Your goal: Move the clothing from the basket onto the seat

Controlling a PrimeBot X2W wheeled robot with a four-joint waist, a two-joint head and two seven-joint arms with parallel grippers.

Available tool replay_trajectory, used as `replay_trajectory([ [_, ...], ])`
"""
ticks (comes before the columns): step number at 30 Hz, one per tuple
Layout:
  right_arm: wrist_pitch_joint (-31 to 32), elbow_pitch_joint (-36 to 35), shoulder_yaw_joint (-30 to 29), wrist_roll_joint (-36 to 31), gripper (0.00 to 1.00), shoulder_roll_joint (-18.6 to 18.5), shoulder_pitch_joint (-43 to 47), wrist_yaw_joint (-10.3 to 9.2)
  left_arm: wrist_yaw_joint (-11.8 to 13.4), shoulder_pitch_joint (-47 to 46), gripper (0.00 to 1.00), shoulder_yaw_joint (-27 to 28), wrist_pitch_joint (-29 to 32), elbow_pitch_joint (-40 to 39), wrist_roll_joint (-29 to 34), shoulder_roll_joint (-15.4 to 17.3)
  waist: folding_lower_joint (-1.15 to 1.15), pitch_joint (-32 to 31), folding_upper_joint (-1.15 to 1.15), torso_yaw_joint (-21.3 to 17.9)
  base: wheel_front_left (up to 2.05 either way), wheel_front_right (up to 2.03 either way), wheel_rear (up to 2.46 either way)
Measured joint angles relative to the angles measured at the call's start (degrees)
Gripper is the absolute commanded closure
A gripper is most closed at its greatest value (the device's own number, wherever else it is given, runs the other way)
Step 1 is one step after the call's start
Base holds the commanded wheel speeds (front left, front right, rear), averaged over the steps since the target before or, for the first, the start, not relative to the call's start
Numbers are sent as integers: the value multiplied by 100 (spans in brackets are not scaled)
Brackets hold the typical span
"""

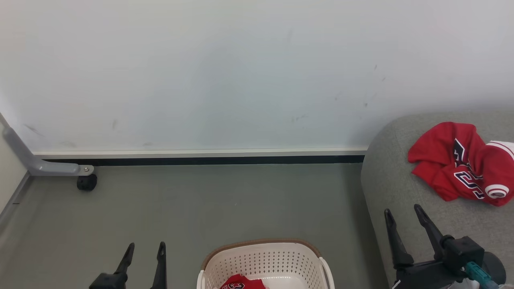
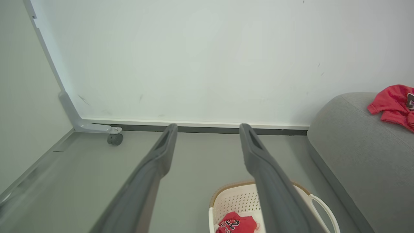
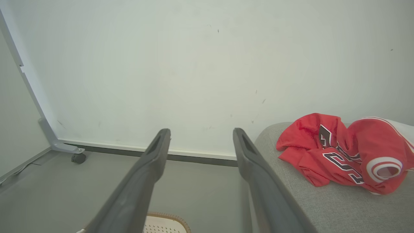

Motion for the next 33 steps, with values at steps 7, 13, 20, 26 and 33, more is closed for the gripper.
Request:
replay_trajectory([
  [7,0,-305,-114,-16,0,14,381,-86,1,242,0,203,0,-263,213,-64,1,-21,0,126,0,0,0],
  [13,0,-494,-175,-19,0,23,639,-116,1,418,0,365,0,-411,396,-74,1,16,0,167,0,0,0],
  [20,0,-631,-257,-64,0,31,771,-138,1,478,0,498,0,-542,476,-86,1,57,0,177,0,0,0],
  [26,0,-757,-328,-74,0,41,811,-165,1,563,0,550,0,-638,631,-130,1,96,0,167,0,0,0],
  [33,0,-835,-407,-159,0,45,869,-181,1,584,0,609,0,-701,683,-163,1,145,0,152,0,0,0],
])
